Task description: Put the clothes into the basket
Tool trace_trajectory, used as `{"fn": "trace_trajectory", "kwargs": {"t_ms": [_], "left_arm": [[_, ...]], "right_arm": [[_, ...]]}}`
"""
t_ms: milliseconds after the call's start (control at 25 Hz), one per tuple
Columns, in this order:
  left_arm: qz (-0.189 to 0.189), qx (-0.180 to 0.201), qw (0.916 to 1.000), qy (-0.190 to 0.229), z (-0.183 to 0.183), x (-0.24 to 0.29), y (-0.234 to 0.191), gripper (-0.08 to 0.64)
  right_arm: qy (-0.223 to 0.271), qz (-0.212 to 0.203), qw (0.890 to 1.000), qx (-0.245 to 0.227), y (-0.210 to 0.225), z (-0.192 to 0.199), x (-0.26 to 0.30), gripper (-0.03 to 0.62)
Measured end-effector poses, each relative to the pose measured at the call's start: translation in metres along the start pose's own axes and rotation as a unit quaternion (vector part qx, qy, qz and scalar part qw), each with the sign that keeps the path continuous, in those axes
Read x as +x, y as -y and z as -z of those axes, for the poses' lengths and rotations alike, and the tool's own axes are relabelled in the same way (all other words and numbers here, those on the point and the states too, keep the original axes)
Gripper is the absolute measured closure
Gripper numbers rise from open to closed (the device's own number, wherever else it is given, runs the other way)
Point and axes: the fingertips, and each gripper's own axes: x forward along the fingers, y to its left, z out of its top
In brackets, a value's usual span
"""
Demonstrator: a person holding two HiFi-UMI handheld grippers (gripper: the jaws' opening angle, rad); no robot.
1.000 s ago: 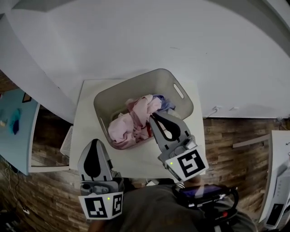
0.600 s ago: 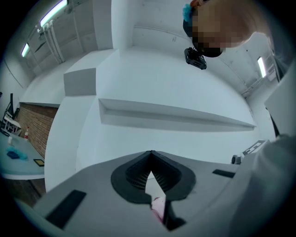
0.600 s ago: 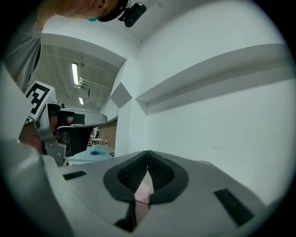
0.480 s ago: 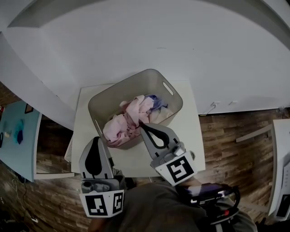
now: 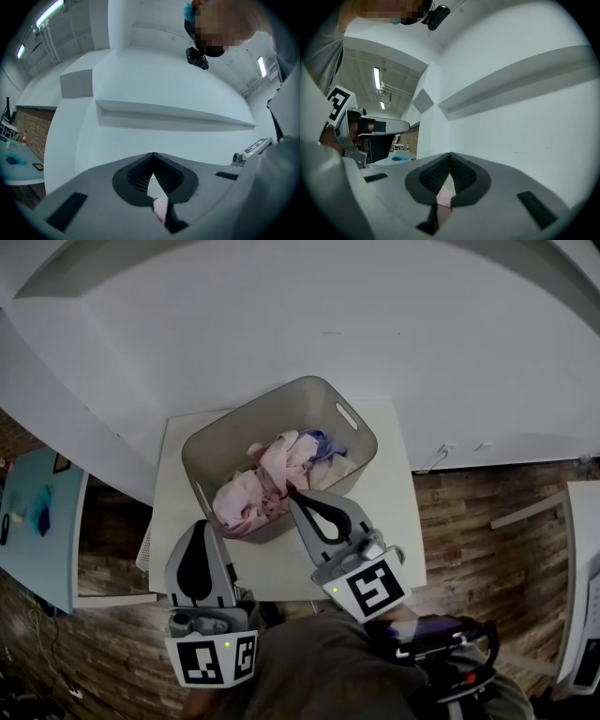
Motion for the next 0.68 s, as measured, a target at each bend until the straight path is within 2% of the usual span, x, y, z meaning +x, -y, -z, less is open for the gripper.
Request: {"fn": "trace_trajectory", "kwargs": {"t_ms": [680], "left_arm": [[-0.008, -0.004, 1.0, 0.001, 0.0021, -0.0049, -0.0087, 0.552]], "right_arm": [[0.014, 0.0, 1.0, 0.004, -0.0027, -0.006, 0.0038, 0.584]]}}
